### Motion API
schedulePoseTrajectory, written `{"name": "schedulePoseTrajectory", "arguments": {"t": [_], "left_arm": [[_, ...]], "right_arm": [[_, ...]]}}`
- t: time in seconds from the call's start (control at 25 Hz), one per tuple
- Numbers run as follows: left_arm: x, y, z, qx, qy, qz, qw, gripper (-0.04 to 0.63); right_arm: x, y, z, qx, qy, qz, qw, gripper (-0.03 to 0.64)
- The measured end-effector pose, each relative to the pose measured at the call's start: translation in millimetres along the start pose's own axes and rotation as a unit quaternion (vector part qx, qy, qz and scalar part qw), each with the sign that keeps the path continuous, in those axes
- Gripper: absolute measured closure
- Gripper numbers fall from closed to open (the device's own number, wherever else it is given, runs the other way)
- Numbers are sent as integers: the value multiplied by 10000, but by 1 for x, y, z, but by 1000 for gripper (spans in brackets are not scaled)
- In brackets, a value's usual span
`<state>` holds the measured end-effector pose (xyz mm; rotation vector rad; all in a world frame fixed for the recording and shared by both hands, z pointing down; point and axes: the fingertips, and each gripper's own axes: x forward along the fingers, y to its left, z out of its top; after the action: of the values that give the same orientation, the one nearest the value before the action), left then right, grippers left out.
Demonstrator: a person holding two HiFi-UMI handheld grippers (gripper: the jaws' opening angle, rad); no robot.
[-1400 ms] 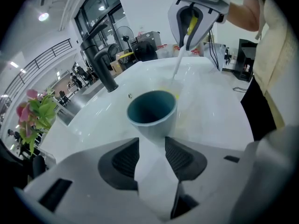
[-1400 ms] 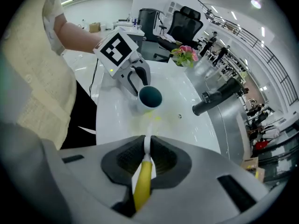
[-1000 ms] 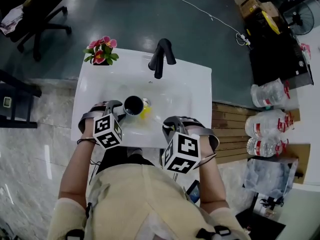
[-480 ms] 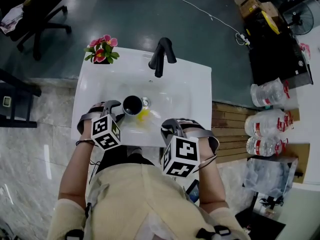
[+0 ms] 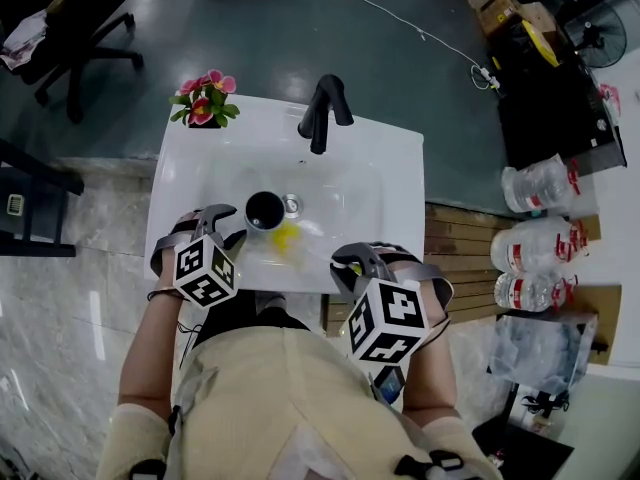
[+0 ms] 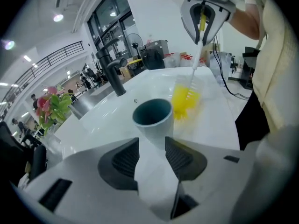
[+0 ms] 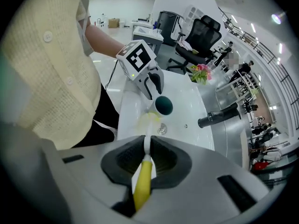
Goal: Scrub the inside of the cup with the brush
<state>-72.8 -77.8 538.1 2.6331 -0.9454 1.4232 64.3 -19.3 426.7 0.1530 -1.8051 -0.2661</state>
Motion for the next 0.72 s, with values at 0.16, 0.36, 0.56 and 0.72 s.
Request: {"name": "schedulePoseTrajectory", "arguments": {"t": [0.16, 0.36, 0.56, 0.72], "left_arm": [[-10, 3, 4, -283, -173, -1, 9995, 416], [-18, 3, 10, -354, -274, 68, 9990, 416], [-25, 14, 27, -1102, -767, 169, 9908, 416], [-24, 21, 41, -1839, -1103, 266, 9764, 416]], "right_arm": [[-17, -1, -5, 312, -299, 35, 9991, 568], [-43, -15, -22, 682, -418, -265, 9964, 568], [-57, -51, -35, 1286, -737, -1040, 9835, 568], [-35, -71, -31, 1772, -1255, -1349, 9668, 568]]}}
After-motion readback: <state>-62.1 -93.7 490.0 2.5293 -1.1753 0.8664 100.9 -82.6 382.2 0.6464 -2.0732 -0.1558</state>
